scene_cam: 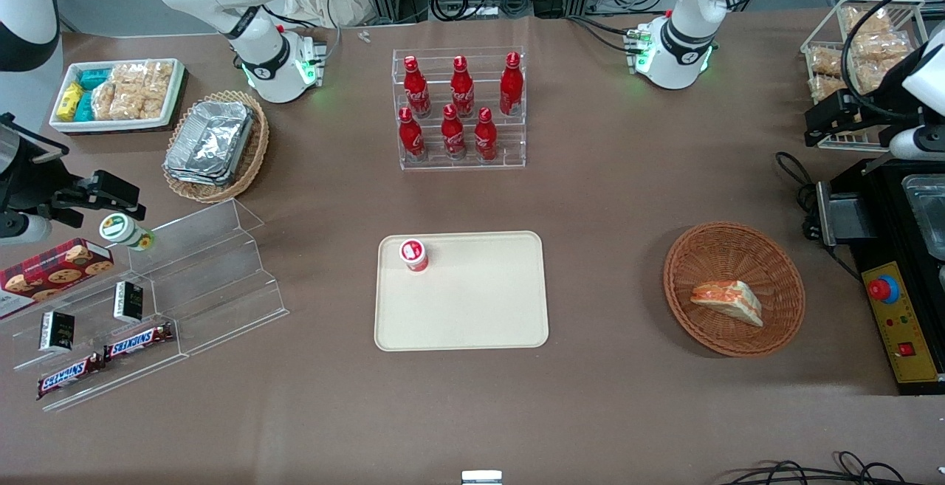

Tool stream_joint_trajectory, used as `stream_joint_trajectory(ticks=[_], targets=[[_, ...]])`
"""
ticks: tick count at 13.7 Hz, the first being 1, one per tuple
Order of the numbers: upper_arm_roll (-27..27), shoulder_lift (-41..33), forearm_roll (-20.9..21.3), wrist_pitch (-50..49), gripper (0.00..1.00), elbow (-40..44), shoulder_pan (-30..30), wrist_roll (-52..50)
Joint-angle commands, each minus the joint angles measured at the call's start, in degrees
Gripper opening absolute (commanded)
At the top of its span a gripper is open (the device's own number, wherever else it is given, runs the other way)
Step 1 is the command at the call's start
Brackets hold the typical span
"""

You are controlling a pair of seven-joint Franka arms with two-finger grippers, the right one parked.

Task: Place sandwich from basket to tray
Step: 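Move the left gripper over the wicker basket toward the sandwich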

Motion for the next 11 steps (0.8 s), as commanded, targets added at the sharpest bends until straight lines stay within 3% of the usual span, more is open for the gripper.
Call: stream_joint_trajectory(ticks=[1,5,11], targets=[[0.4,-0.1,0.7,0.5,1.0,-0.2,-0.6,-2.5],[0.6,3.5,0.7,0.8,1.0,0.4,-0.3,-13.5],[0.8,14.1,1.8,5.4,1.0,0.2,-0.2,-40.9]])
